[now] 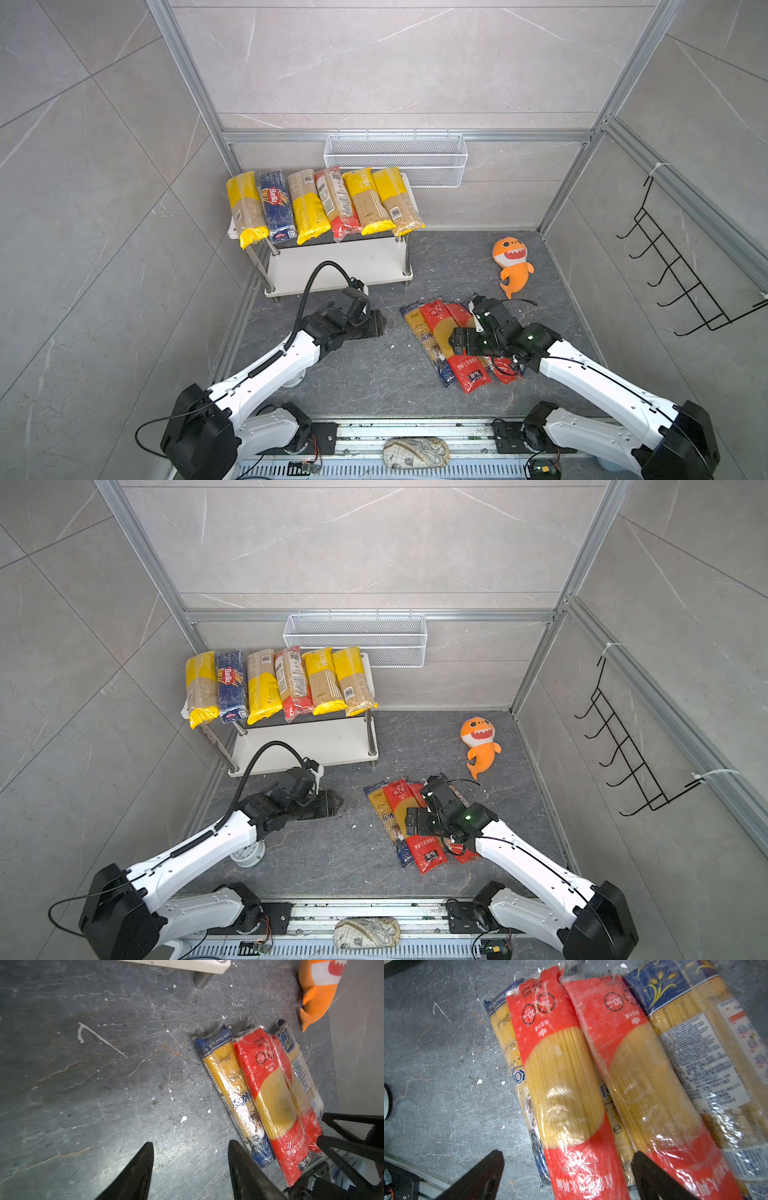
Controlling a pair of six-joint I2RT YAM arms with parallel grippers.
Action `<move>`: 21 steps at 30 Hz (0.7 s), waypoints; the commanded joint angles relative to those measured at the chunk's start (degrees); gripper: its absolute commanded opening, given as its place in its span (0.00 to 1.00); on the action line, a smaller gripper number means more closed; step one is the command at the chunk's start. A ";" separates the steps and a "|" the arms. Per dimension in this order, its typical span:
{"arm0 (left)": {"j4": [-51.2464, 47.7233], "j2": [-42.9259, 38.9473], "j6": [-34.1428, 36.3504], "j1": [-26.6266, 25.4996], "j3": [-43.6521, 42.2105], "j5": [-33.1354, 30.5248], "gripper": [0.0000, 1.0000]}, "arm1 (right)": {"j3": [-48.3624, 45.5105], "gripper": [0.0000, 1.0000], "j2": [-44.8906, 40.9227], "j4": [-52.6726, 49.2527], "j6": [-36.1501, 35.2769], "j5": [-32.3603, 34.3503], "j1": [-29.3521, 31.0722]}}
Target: Place and organize the pasta boxes and bags onto the shelf
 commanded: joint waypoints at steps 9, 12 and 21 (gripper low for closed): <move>6.88 3.56 -5.45 -6.96 -0.33 -4.59 0.63 | -6.69 1.00 -1.57 0.12 5.82 0.89 4.56; 5.54 2.17 -5.12 -6.91 -0.95 -5.85 0.64 | -8.24 0.99 -0.47 1.70 6.93 1.22 6.05; -0.63 -3.97 -2.69 -6.82 -2.88 -13.31 0.67 | -8.78 0.99 7.71 7.06 7.58 2.51 9.73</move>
